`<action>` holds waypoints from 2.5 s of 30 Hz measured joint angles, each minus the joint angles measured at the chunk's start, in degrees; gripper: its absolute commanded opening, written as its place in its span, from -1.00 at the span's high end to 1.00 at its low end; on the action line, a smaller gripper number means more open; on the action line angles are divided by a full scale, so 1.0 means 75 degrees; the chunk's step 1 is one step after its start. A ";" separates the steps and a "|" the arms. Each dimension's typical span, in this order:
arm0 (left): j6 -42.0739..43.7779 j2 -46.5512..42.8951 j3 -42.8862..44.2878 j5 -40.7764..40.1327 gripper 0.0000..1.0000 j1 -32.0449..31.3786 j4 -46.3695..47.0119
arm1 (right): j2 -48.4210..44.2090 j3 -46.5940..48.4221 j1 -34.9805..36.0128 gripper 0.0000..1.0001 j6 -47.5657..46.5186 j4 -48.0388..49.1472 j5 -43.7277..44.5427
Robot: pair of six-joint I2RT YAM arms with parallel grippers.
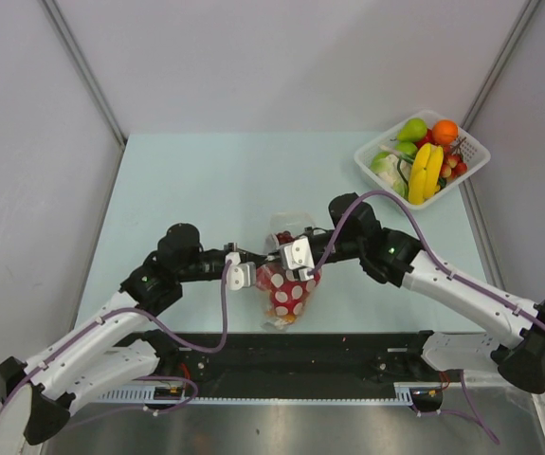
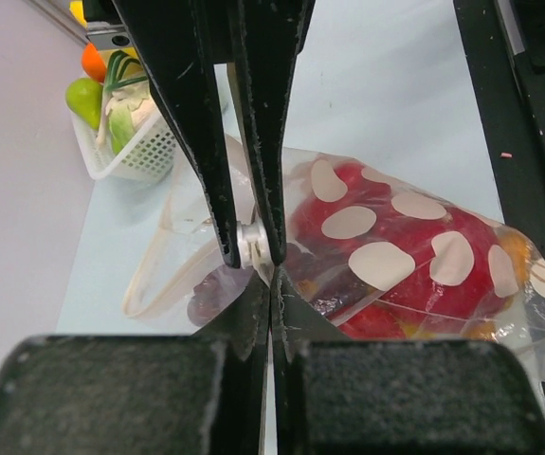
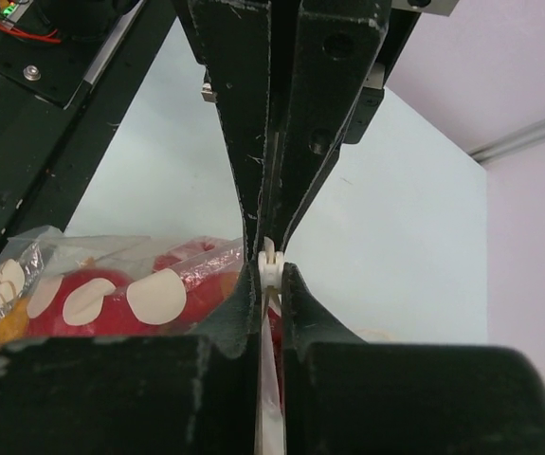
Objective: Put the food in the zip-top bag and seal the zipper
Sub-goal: Zip the zipper food storage bag at the center of the board.
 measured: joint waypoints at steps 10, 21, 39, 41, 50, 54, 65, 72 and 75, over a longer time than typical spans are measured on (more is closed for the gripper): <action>0.0119 -0.0236 0.0000 -0.0198 1.00 -0.0003 0.0009 | 0.0143 0.0099 -0.0373 1.00 -0.0388 -0.0128 -0.0353; 0.0198 -0.0388 0.0003 -0.0201 0.90 -0.0009 0.0073 | 0.0230 0.0099 -0.0702 1.00 -0.0487 -0.0323 -0.0277; -0.0621 0.0460 0.0615 -0.0761 0.08 -0.0047 0.0233 | -0.0038 0.0099 -0.0586 1.00 0.0090 0.0055 0.0035; -0.0729 0.0647 0.0731 -0.0778 0.15 -0.0052 0.0227 | -0.0047 0.0099 -0.0504 1.00 0.0090 0.0052 0.0119; -0.1393 0.1434 0.1370 -0.0889 1.00 -0.0079 -0.0321 | -0.0119 0.0105 -0.0443 1.00 0.0029 -0.0029 0.0796; -0.1355 0.1361 0.1370 -0.0979 0.99 -0.0093 -0.0361 | -0.0119 0.0105 -0.0437 1.00 -0.0035 -0.0032 0.0810; -0.1008 0.0685 0.1134 -0.1005 0.99 -0.0108 -0.0431 | 0.0105 0.0207 -0.0664 1.00 -0.0501 -0.0009 0.0227; -0.0796 0.0411 0.1040 -0.0982 0.99 -0.0105 -0.0460 | 0.0361 0.0216 -0.0944 1.00 -0.0659 -0.0087 0.0090; -0.0746 0.0347 0.1020 -0.0979 0.99 -0.0105 -0.0428 | 0.0379 0.0216 -0.1052 1.00 -0.0606 -0.0108 0.0082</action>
